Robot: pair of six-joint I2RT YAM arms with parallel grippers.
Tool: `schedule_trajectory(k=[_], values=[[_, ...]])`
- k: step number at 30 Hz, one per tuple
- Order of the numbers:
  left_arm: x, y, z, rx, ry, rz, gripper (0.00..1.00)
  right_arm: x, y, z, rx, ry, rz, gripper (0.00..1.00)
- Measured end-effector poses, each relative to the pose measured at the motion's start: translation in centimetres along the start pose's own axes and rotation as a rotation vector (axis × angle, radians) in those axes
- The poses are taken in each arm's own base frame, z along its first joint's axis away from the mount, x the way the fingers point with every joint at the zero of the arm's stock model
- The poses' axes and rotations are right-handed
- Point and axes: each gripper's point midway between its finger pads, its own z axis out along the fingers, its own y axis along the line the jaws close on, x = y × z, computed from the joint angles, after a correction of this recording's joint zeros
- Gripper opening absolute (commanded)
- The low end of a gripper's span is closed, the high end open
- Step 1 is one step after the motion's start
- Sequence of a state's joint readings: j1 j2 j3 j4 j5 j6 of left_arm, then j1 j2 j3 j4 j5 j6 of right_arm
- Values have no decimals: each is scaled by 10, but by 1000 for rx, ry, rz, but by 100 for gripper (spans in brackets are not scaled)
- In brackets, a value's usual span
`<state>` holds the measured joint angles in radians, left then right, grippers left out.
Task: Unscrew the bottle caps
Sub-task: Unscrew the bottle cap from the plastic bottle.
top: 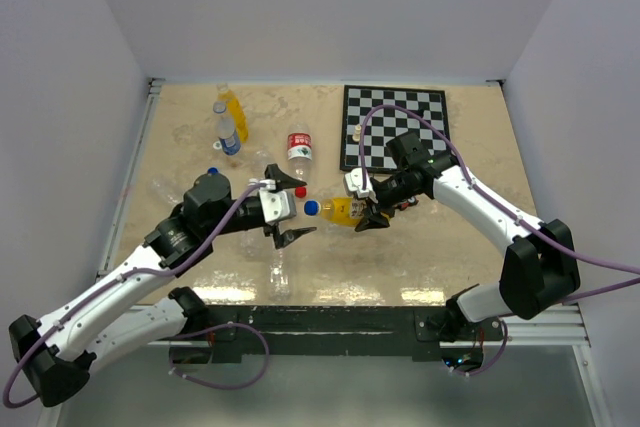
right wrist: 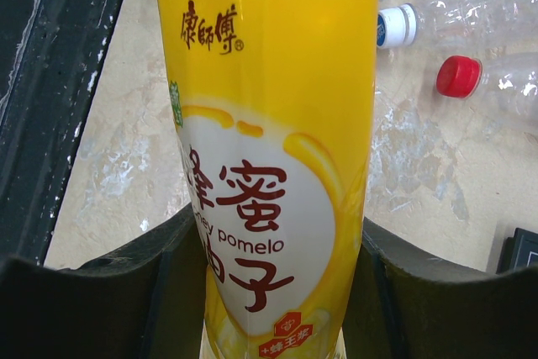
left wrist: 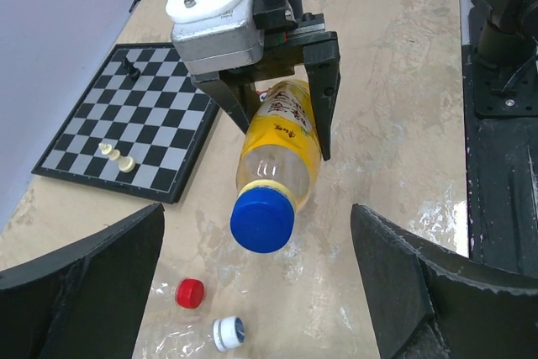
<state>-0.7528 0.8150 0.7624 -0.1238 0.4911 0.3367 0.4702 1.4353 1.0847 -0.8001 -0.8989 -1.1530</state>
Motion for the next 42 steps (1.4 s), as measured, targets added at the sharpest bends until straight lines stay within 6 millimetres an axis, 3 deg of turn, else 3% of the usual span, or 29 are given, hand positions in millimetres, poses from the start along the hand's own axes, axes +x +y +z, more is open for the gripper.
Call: schedule_trajectory(k=[4, 7, 8, 13, 16, 21, 25, 33, 37, 42], values=[[6, -1, 5, 10, 11, -9, 82, 0, 0, 0, 0, 0, 0, 0], [9, -1, 7, 16, 20, -16, 65, 0, 0, 0, 0, 0, 0, 0], [10, -1, 7, 18, 23, -18, 56, 0, 0, 0, 0, 0, 0, 0], [15, -4, 10, 37, 36, -21, 28, 0, 0, 0, -1, 2, -2, 0], [15, -5, 11, 47, 36, -20, 1, 1, 1, 0, -2, 4, -4, 0], [16, -7, 12, 54, 38, -46, 0, 3, 2, -1, -4, 13, -1, 0], [16, -6, 11, 20, 49, -168, 0, 3, 2, -1, -5, 15, 1, 0], [21, 4, 2, -261, 85, -842, 0, 0, -2, 1, 6, 4, -15, 0], [18, 10, -4, -353, 62, -1020, 0, 0, -3, 1, 9, 8, -15, 0], [17, 24, -11, -457, 23, -1098, 0, 2, -2, 0, 9, 14, -4, 0]])
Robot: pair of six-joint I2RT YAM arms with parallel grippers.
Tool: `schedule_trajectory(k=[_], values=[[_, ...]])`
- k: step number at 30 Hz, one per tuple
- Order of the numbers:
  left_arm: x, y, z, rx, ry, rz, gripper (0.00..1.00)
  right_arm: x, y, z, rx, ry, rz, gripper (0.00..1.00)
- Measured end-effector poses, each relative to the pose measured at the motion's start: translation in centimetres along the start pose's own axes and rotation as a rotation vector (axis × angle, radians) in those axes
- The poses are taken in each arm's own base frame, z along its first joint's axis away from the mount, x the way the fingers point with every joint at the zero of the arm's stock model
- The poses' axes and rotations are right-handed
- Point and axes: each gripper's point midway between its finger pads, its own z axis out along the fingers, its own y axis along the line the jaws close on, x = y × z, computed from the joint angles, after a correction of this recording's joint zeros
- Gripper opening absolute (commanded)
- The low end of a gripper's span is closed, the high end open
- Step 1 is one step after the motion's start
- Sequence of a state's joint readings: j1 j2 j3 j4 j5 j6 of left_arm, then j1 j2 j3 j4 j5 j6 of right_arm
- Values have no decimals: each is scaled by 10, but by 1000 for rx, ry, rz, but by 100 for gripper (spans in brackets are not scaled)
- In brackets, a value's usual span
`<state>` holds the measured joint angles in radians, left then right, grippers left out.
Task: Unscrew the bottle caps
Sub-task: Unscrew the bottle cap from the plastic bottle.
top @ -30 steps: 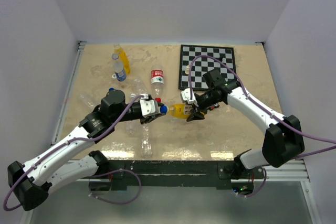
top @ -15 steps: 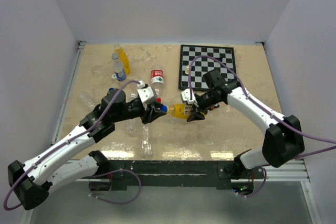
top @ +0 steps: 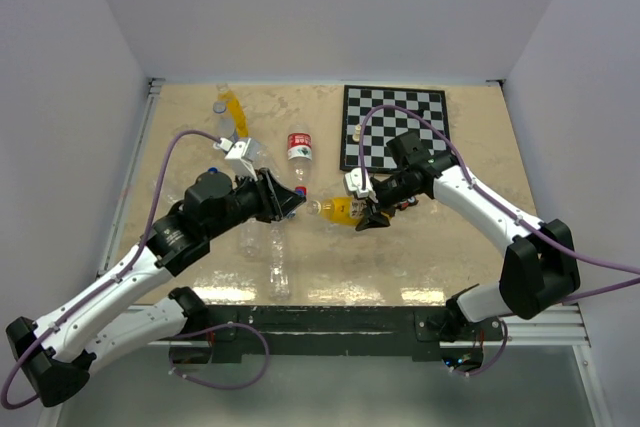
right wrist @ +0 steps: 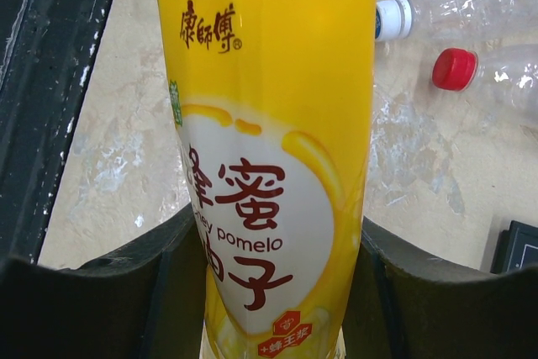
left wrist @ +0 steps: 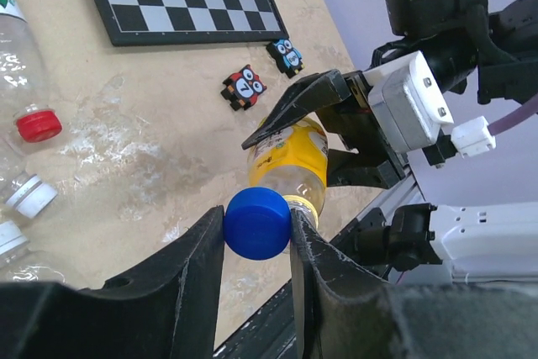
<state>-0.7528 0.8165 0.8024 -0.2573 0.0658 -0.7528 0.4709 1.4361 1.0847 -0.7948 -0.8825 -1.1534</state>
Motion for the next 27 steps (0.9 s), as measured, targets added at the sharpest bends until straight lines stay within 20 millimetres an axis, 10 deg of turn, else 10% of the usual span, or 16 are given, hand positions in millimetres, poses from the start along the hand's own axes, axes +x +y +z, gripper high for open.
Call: schedule_trajectory(k=[27], values=[[-2, 6, 2, -36, -15, -33, 0, 0, 1, 0, -2, 1, 2, 0]])
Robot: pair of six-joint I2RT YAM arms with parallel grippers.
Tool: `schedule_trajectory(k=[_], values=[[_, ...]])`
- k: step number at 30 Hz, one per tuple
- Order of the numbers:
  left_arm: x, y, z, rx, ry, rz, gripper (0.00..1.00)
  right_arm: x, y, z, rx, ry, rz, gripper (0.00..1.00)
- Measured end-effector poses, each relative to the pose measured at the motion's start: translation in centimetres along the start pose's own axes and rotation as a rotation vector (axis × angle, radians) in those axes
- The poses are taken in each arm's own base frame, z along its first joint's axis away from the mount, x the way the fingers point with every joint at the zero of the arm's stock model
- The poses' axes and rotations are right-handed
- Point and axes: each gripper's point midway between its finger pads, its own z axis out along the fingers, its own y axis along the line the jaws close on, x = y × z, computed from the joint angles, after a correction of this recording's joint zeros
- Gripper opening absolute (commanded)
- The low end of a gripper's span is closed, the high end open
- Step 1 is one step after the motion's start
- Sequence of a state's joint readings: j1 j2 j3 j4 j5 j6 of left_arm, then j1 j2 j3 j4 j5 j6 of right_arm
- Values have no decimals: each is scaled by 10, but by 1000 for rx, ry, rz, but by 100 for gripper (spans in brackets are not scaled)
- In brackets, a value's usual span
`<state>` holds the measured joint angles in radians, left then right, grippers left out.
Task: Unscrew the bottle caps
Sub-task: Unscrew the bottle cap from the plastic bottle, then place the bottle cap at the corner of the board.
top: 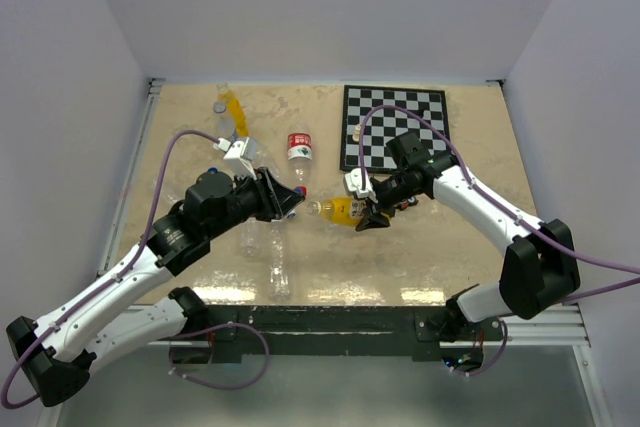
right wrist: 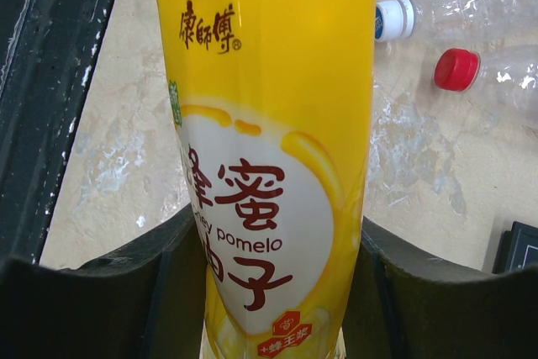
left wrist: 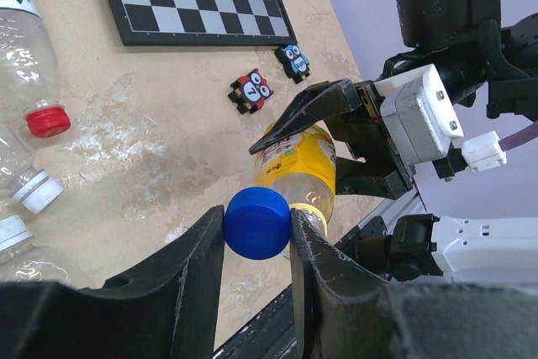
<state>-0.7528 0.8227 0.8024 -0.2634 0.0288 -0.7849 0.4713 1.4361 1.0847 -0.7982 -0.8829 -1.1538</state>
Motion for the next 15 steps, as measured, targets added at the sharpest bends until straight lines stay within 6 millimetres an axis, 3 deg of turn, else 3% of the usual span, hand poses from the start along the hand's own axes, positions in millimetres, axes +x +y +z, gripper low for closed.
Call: schedule_trajectory(k=[15], values=[[-3, -2, 0, 10, -10, 1, 0, 0, 0, 0, -1, 0, 1, 0]])
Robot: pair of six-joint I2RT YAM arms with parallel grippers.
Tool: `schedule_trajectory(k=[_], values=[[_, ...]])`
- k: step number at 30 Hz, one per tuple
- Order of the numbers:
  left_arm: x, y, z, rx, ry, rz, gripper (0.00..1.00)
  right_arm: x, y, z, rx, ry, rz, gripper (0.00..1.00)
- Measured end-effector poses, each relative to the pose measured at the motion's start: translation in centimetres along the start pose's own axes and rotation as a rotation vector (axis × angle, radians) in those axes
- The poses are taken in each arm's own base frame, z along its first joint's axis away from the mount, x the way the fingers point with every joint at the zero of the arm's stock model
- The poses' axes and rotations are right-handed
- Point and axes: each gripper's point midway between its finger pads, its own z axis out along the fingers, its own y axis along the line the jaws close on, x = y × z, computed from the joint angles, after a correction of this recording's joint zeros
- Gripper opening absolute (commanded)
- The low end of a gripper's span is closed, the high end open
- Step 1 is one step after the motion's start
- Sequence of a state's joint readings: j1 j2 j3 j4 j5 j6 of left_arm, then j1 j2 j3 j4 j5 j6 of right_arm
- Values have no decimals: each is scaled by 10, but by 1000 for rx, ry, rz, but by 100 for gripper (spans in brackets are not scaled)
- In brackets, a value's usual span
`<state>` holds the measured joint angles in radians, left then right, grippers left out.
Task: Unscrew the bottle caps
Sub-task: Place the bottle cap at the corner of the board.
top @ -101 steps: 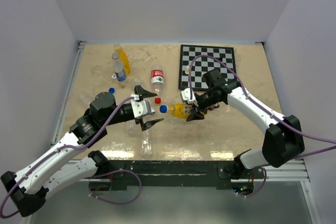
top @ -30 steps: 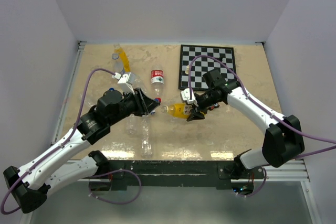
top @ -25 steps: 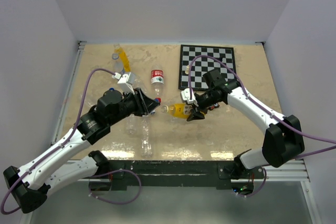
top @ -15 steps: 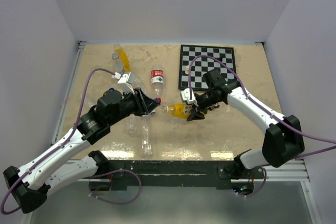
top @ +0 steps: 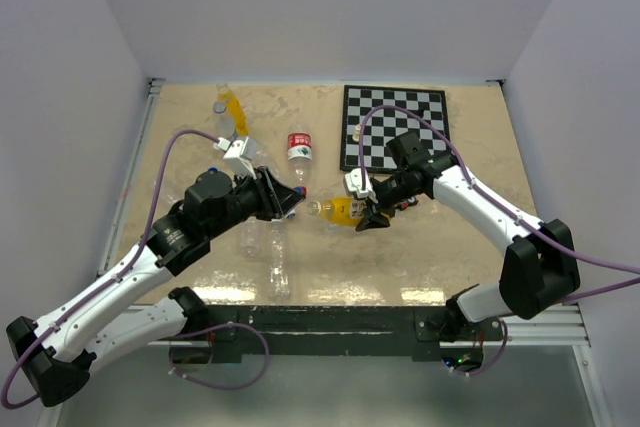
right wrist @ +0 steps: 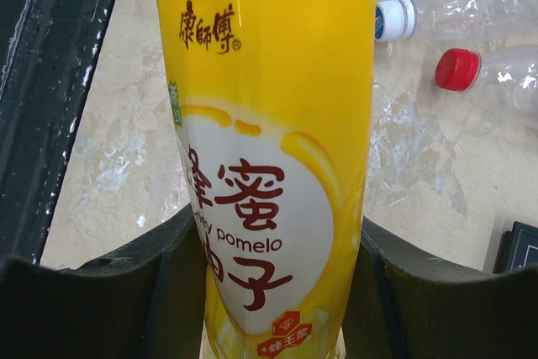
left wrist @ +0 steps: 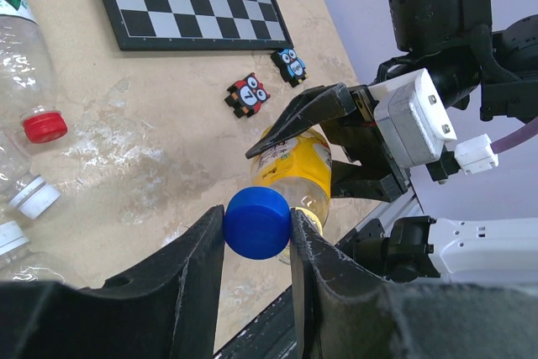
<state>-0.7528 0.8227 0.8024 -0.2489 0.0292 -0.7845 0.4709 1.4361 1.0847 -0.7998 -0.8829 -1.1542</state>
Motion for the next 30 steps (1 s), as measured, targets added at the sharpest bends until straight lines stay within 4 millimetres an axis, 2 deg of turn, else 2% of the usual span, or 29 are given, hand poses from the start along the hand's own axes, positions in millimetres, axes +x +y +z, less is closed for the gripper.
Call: schedule_trajectory(k=[7, 12, 16, 23, 30], values=[[0, 0, 0, 0, 0, 0, 1, 0, 0, 0, 0, 0, 0, 0], [0, 0, 0, 0, 0, 1, 8, 0, 0, 0, 0, 0, 0, 0], [0, 0, 0, 0, 0, 2, 21, 0, 0, 0, -1, 0, 0, 0], [0, 0, -1, 2, -1, 21, 58, 0, 0, 0, 0, 0, 0, 0], [-2, 1, -5, 8, -10, 74, 80, 0, 0, 0, 0, 0, 0, 0]])
